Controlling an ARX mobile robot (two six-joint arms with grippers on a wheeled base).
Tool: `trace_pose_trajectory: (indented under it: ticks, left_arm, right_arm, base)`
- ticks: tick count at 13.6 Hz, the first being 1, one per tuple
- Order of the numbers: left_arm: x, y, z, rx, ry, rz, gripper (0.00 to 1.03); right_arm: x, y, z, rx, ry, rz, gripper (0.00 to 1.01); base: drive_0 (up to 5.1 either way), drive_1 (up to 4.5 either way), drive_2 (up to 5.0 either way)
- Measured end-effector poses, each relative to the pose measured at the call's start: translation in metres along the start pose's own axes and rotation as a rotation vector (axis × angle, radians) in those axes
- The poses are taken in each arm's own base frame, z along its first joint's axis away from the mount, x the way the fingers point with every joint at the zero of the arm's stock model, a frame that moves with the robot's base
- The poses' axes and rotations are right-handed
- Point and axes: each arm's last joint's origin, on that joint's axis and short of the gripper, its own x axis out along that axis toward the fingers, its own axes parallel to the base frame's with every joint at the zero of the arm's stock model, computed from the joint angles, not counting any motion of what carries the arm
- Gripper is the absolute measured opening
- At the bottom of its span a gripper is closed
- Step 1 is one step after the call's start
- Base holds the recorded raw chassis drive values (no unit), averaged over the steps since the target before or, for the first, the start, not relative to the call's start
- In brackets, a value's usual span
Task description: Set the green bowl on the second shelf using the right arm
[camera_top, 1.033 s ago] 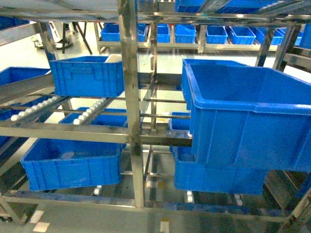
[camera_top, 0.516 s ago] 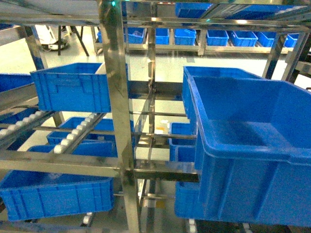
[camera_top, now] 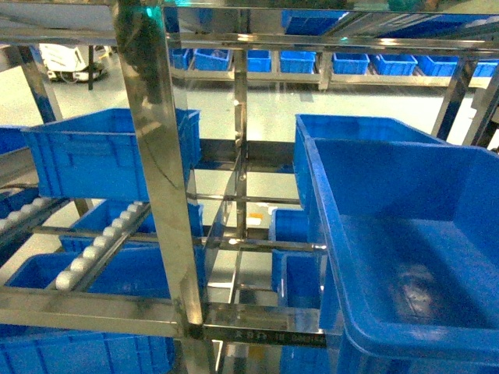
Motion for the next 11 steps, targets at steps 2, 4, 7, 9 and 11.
trace_pose_trajectory:
  ticks: [2, 4, 7, 9, 11]
  left_arm:
    - [0.0, 0.0, 0.0, 0.0, 0.003, 0.0, 0.98]
    - [0.0, 0.0, 0.0, 0.0, 0.001, 0.0, 0.98]
    - [0.0, 0.0, 0.0, 0.0, 0.001, 0.0, 0.98]
    - [0.0, 0.0, 0.0, 0.0, 0.001, 0.0, 0.98]
    - [0.0, 0.0, 0.0, 0.0, 0.001, 0.0, 0.98]
  right_arm:
    - [-0.001, 0.0, 0.001, -0.003, -0.008, 0.0, 0.02]
    - [-0.001, 0.0, 0.001, -0.004, -0.01, 0.001, 0.02]
    - [0.01, -0.003, -0.021, -0.007, 0.065, 0.027, 0.02]
    - [0.016, -0.003, -0.029, -0.015, 0.084, 0.04, 0.02]
    - [0.029, -0.006, -0.036, -0.028, 0.092, 0.051, 0.02]
  base:
    - [0.0, 0.0, 0.0]
    - [0.0, 0.0, 0.0]
    - [0.0, 0.0, 0.0]
    - [0.0, 0.0, 0.0]
    - [0.0, 0.0, 0.0]
